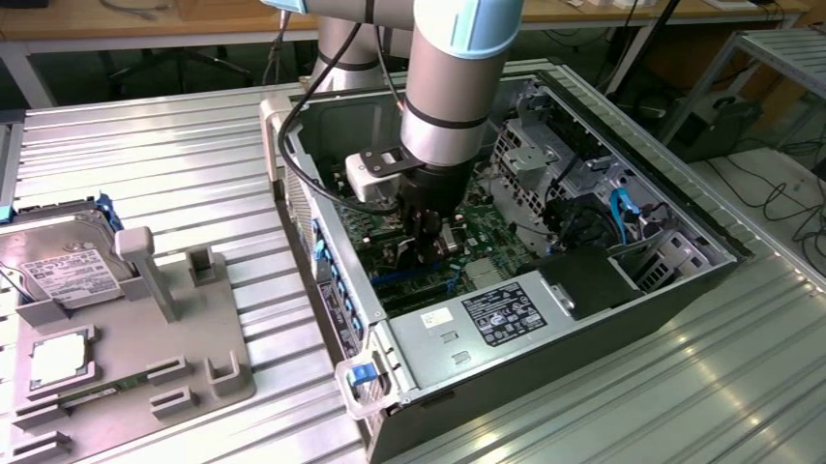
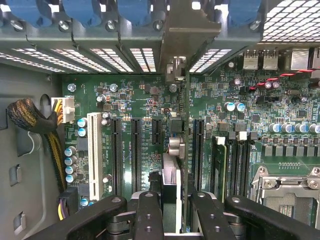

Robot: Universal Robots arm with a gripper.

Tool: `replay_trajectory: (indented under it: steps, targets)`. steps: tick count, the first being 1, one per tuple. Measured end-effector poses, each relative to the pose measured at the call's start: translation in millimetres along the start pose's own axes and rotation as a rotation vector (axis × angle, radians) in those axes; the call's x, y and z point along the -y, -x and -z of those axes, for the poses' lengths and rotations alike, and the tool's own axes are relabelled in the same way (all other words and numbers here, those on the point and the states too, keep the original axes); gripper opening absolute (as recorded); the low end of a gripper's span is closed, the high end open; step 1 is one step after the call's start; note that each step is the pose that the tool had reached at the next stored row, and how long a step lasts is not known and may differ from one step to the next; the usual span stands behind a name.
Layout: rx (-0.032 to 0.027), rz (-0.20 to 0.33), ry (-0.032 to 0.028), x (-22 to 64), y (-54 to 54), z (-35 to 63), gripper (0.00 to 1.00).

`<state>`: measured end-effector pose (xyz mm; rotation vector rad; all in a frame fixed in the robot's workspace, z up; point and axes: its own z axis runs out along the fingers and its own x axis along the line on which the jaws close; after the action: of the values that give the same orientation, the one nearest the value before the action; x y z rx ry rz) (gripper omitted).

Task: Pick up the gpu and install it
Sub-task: 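Insert the gpu into the slot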

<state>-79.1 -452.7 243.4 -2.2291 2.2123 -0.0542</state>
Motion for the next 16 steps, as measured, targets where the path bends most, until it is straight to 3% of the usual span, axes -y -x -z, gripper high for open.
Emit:
replay_trajectory:
  steps: [16]
  targets:
    - [0.0019, 0.012, -0.0004, 0.0, 2.7, -1.3, 0.28]
